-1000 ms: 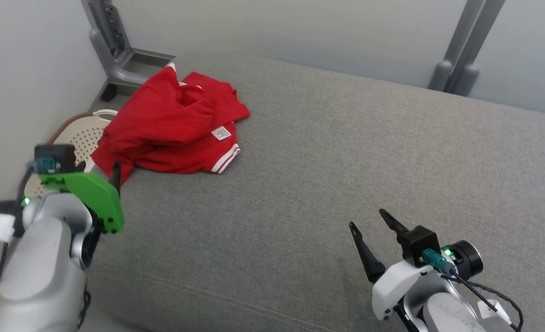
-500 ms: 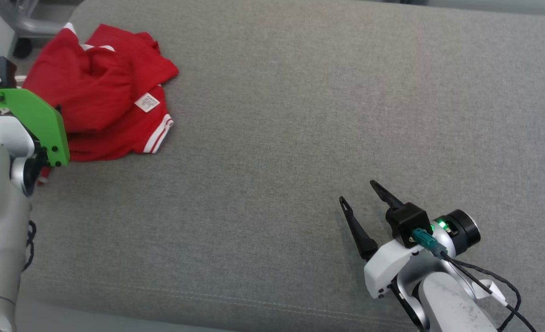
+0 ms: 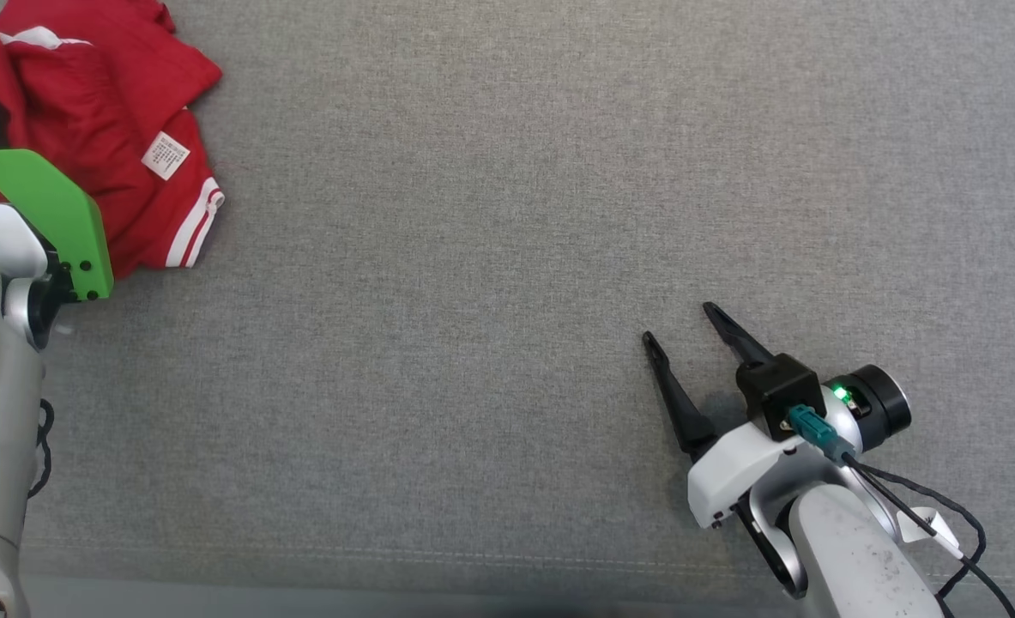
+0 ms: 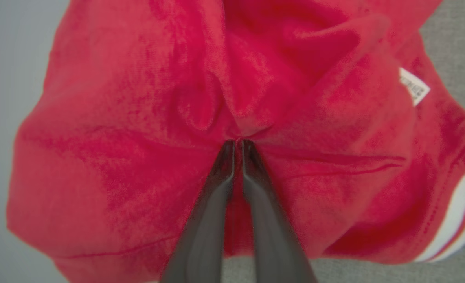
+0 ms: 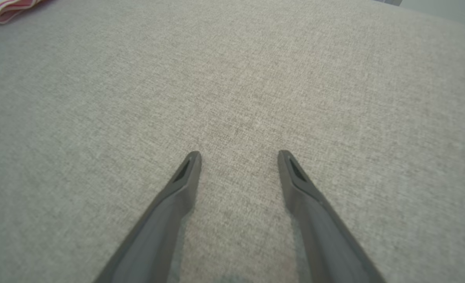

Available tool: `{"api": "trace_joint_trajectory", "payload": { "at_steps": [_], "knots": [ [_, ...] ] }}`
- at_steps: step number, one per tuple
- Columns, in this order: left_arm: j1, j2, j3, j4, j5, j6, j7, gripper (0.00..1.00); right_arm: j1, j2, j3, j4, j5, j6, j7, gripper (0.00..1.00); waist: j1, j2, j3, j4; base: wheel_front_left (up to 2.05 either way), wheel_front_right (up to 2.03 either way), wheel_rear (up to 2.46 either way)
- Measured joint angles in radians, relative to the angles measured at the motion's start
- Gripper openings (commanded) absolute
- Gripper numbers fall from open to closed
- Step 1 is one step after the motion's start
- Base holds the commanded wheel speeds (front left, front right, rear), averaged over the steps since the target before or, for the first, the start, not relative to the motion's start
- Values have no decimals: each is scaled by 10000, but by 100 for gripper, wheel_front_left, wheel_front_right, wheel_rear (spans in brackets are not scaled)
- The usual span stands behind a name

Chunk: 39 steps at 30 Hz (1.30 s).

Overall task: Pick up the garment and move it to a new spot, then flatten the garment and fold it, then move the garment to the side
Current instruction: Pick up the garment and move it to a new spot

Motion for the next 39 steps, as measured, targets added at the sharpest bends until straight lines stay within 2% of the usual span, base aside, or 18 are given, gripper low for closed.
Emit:
{"api": "trace_joint_trajectory", "payload": {
  "at_steps": [9, 14, 24, 30, 39],
  "knots": [
    [4, -163, -173, 33, -17, -150, -650, 0, 11, -23, 94, 414, 203, -4, -88, 100, 0, 0, -515, 71, 0, 0, 0],
    [-63, -234, -188, -261, -71, -196, -1333, 0, 118, -27, 224, 744, 562, -4, -255, 100, -1, 0, -1097, 97, 0, 0, 0],
    [-542, -573, -571, -1135, -12, -366, -1827, 0, 593, -31, 313, 1394, 1160, -4, -573, 100, -2, 0, -2486, -124, 0, 0, 0],
    [-648, -1024, -878, -1779, 25, -495, -2115, 0, 934, -31, 370, 1693, 1358, -6, -654, 100, -2, 1, -3264, -547, 0, 0, 0],
    [-785, -2159, -1496, -2955, -364, -686, -2414, 0, 1086, -31, 372, 1716, 1381, -6, -640, 100, -2, 1, -3811, -1826, 0, 0, 0]
  ]
}}
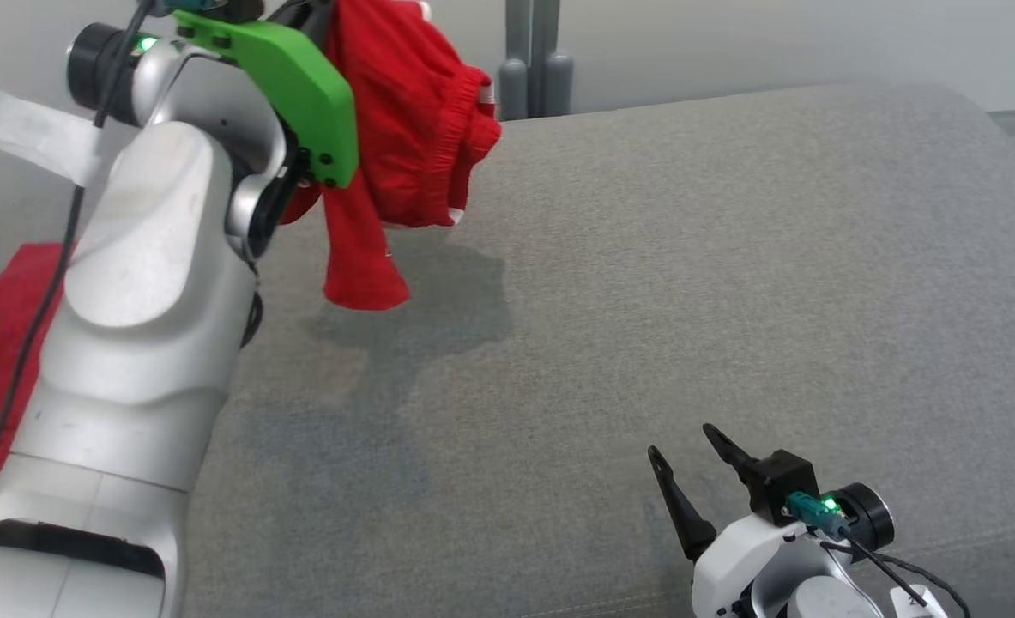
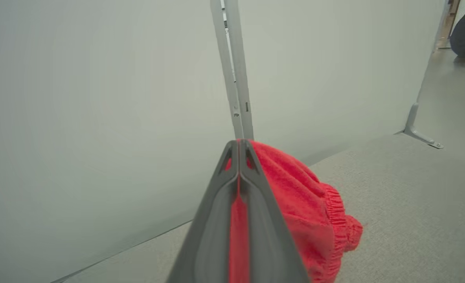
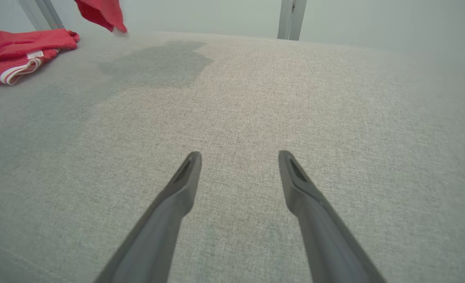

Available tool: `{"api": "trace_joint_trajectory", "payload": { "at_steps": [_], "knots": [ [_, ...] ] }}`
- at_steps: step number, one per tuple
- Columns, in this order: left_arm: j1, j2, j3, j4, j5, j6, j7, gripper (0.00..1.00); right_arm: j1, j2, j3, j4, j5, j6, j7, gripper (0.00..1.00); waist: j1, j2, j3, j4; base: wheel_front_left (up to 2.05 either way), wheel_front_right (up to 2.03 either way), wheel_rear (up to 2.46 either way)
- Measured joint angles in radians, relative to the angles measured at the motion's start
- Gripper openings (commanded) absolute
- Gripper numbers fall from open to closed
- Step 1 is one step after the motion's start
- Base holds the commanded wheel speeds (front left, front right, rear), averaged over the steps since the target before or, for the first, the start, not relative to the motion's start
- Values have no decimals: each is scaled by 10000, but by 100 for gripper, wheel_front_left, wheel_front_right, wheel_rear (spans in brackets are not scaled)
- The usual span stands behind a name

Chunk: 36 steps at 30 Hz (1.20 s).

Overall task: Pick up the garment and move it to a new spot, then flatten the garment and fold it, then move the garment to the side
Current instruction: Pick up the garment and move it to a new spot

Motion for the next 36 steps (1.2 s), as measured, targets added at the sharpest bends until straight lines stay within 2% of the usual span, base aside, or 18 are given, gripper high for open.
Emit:
{"api": "trace_joint_trajectory", "payload": {
  "at_steps": [6, 8, 14, 17, 19, 25, 29, 30, 33, 36],
  "knots": [
    [58, -721, -566, -844, -500, -86, -384, 0, -27, -6, -15, -81, -44, 0, 19, 100, 0, 0, -2, -950, 0, 0, 0],
    [314, -913, -637, -1108, -1007, -88, -464, 0, -63, -6, -29, -92, -12, 0, -36, 100, 0, 0, 73, -1248, 0, 0, 0],
    [1017, -1150, -1221, -1883, -1825, -111, -777, 0, -226, -17, -105, -73, 56, 0, -198, 100, 0, 0, 574, -1880, 0, 0, 0],
    [1472, -1149, -1346, -1808, -1964, 105, -846, 0, -318, -12, -82, -50, 155, 0, -286, 100, 0, 0, 894, -2080, 0, 0, 0],
    [1683, -1032, -1350, -1532, -1925, 301, -830, 0, -437, -15, -86, -44, 209, 0, -359, 100, 0, 0, 1109, -2186, 0, 0, 0],
    [2420, 88, -1066, -322, -1778, 729, -863, 0, -709, -12, -92, 109, 368, 0, -504, 100, 0, 0, 1668, -2349, 0, 0, 0],
    [2559, 500, -844, 347, -1680, 1081, -1266, 0, -831, -17, -88, 253, 412, 0, -577, 100, 0, 0, 1862, -2266, 0, 0, 0],
    [2568, 692, -842, 646, -1478, 1317, -1643, 100, -885, -10, -71, 314, 412, 0, -591, 100, 0, 0, 1885, -2156, 0, 0, 0],
    [2621, 830, -867, 1168, -1191, 1618, -2387, 100, -971, -8, -90, 424, 412, 0, -639, 100, 0, 0, 1836, -1930, 0, 0, 0],
    [2698, 805, -897, 1448, -1089, 1685, -2846, 100, -998, -4, -111, 500, 410, 0, -663, 100, 0, 0, 1709, -1781, 0, 0, 0]
  ]
}}
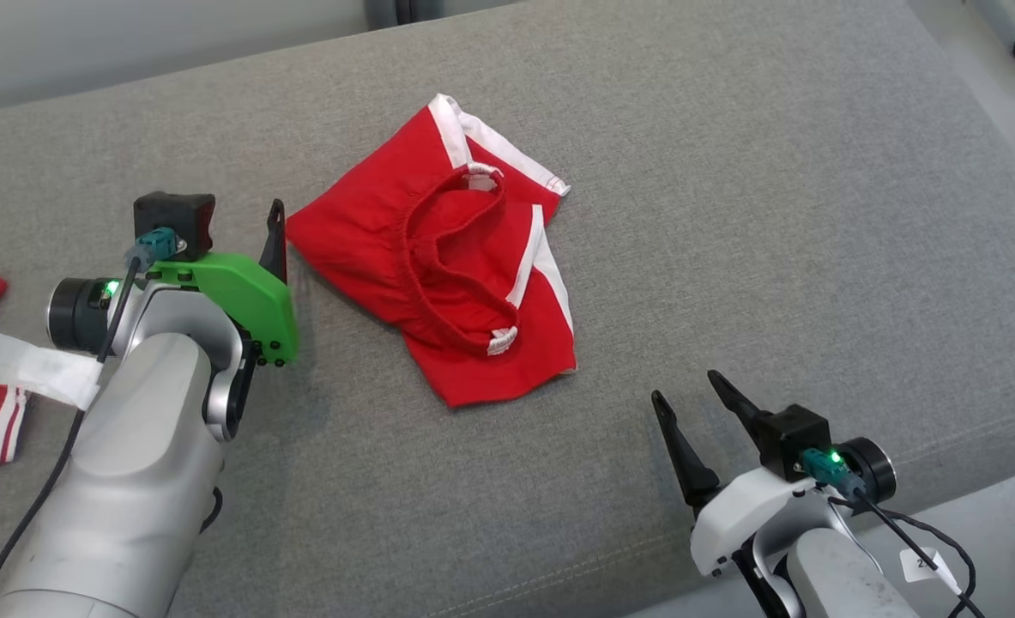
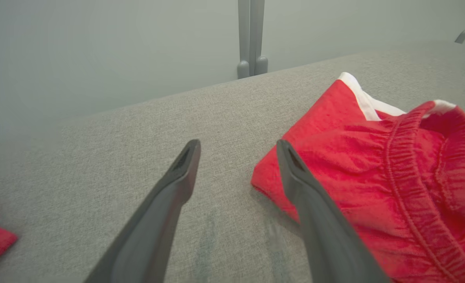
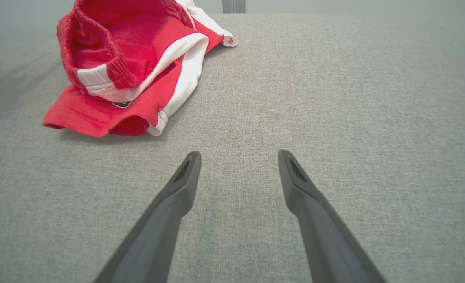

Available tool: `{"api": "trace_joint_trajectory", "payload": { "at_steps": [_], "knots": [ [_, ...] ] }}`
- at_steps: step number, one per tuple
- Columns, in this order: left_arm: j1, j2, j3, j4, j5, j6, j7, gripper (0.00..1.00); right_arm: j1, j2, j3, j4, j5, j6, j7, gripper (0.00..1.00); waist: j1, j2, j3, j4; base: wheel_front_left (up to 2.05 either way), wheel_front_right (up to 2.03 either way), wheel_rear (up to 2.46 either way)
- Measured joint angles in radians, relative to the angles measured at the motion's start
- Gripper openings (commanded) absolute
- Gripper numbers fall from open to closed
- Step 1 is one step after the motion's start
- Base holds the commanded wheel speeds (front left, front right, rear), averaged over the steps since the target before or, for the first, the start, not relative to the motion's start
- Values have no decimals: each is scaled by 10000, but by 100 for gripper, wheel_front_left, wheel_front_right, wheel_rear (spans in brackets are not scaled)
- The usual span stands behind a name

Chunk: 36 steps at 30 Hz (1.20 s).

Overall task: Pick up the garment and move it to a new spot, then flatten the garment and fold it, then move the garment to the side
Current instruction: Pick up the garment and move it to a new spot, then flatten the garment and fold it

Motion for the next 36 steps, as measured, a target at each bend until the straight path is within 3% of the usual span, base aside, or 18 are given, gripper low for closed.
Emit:
{"api": "trace_joint_trajectory", "payload": {
  "at_steps": [8, 15, 25, 36],
  "knots": [
    [290, -495, -612, -88, -29, -901, -286, 100, 210, -2, -242, 119, -121, 0, 63, 100, 0, 0, -552, 417, 0, 0, 0],
    [790, -1206, -1705, -865, 267, -1304, 322, 100, 418, 0, -493, -23, -228, 0, 150, 100, 0, 0, -945, 603, 0, 0, 0],
    [1185, -1641, -2840, -1511, 499, -1415, 1335, 100, 494, -2, -585, -209, -171, 0, 176, 100, 0, 0, -700, 177, 0, 0, 0],
    [1174, -1693, -3129, -1193, 623, -1045, 2125, 100, 413, -8, -458, -113, 71, 0, 21, 100, 0, 0, -197, -420, 0, 0, 0]
  ]
}}
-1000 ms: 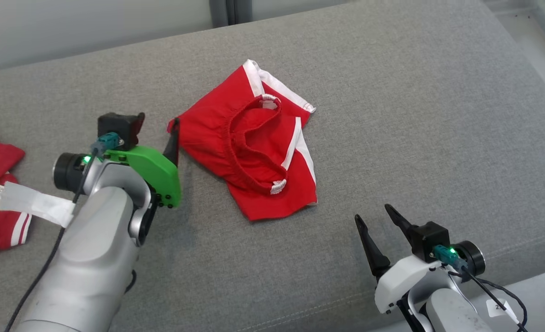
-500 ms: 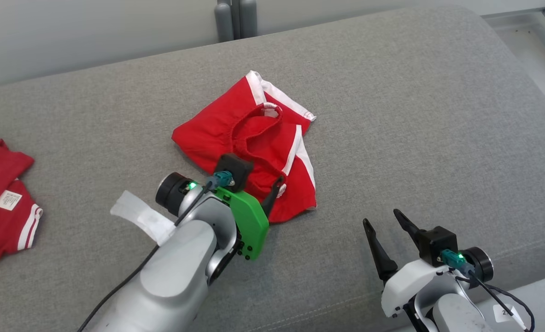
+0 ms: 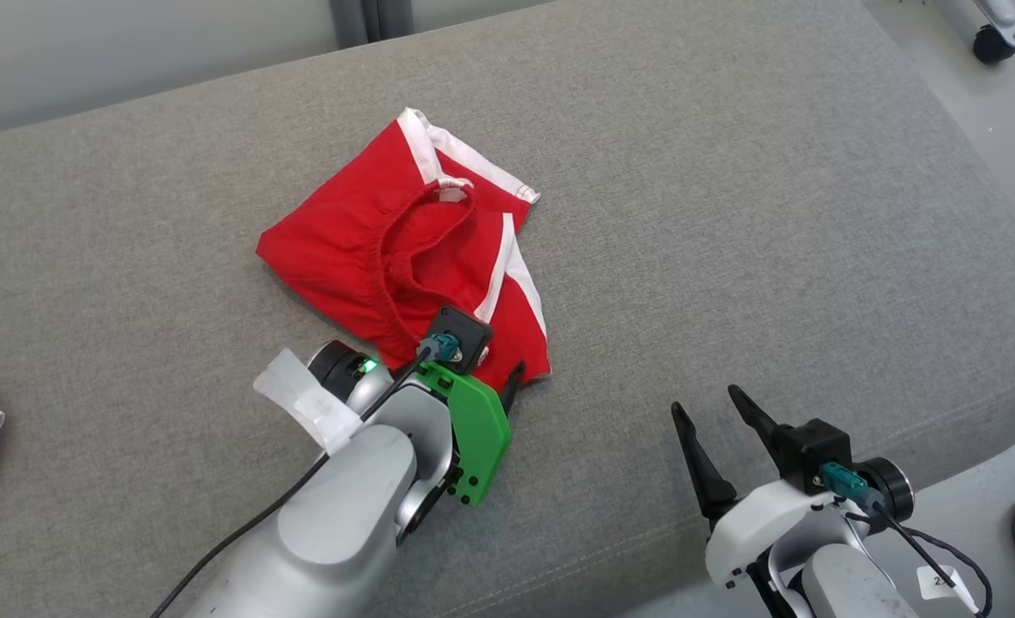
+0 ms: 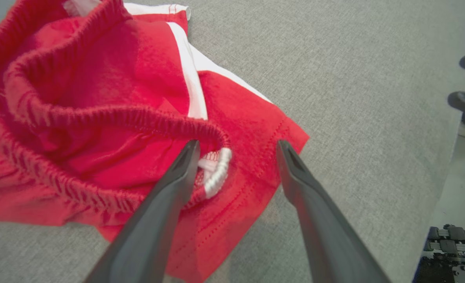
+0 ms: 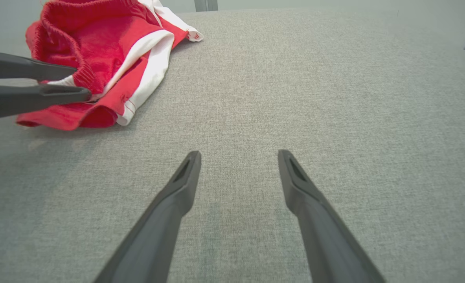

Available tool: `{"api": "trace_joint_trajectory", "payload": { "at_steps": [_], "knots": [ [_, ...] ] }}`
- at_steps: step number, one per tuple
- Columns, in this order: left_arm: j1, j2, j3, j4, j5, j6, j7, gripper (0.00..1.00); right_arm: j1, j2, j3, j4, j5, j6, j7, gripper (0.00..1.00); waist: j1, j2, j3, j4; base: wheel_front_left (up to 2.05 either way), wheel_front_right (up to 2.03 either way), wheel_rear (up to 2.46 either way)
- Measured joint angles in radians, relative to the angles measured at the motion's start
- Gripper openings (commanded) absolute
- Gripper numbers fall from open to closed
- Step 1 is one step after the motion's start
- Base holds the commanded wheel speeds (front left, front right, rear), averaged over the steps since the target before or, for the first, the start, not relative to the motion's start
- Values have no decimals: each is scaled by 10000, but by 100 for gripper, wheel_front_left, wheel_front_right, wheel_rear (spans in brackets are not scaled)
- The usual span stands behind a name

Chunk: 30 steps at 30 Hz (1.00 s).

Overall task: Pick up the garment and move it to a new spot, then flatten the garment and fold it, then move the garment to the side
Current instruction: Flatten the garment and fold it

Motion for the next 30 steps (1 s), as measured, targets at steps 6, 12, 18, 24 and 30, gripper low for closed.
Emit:
{"api": "trace_joint_trajectory", "payload": {
  "at_steps": [6, 12, 18, 24, 30],
  "knots": [
    [-1, 35, 75, 98, -100, 184, 48, 0, -26, 2, 42, 127, 35, 0, -69, 100, 0, 0, 53, -130, 0, 0, 0],
    [70, 19, 416, -35, -552, 313, -251, 0, -22, 4, 15, 249, -19, 0, -82, 100, 0, 0, -163, -19, 0, 0, 0],
    [334, -17, 1256, -738, -1367, 437, -1055, 0, 47, 6, -25, 284, -123, 0, -61, 100, 0, 0, -427, 292, 0, 0, 0],
    [548, 299, 2059, -1576, -1893, 761, -1534, 0, 192, 6, -75, 226, -244, 0, 48, 100, 0, 0, -749, 689, 0, 0, 0],
    [869, 930, 2763, -2265, -2297, 1243, -1557, 0, 324, 6, -180, 81, -339, 0, 157, 100, 0, 0, -995, 1087, 0, 0, 0]
  ]
}}
